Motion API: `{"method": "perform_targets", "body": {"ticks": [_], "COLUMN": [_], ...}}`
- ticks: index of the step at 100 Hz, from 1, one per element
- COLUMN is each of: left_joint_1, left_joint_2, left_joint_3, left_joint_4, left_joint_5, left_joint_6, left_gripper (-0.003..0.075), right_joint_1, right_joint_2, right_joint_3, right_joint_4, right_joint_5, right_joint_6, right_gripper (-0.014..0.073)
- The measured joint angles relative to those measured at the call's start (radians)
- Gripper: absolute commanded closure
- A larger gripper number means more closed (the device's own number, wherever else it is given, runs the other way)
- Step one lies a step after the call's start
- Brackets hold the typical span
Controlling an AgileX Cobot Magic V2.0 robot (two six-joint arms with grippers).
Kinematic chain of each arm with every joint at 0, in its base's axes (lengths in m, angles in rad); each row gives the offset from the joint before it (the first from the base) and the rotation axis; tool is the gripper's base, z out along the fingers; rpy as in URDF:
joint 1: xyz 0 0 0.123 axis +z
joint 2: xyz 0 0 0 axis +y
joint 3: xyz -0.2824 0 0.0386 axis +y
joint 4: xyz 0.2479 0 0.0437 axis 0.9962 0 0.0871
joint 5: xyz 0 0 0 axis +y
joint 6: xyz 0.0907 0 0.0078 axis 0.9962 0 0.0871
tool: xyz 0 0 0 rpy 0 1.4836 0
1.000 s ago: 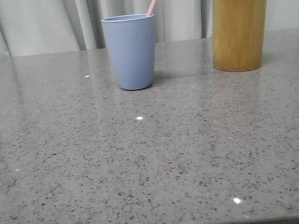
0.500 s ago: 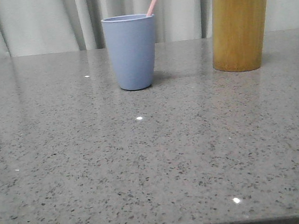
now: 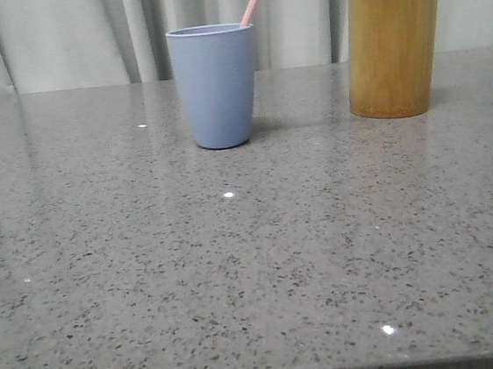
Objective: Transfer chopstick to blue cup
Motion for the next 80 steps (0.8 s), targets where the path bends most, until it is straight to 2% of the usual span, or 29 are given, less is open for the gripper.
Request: {"method": "perform_targets", "body": {"ticks": [11,29,80], "left_joint_1": [0.0,0.0,0.0], "left_joint_2": [0.0,0.0,0.0], "left_joint_3": [0.0,0.0,0.0], "left_joint_4": [0.0,0.0,0.0], "left_joint_5": [0.0,0.0,-0.001], "left_joint_6": [0.0,0.0,0.0], "left_gripper": [0.0739,0.0739,0.0739], "right_joint_1": [-0.048,-0.059,-0.06], "right_joint_2": [-0.067,-0.136,-0.137], "right_joint_3": [0.122,0.264,0.463], "right_joint_4": [0.055,0.062,0.05], "right_joint_5": [-0.092,-0.174,-0.396], "right_joint_6": [-0.046,-0.058,-0.062], "right_gripper": [0.0715,0.0715,0.0715]}}
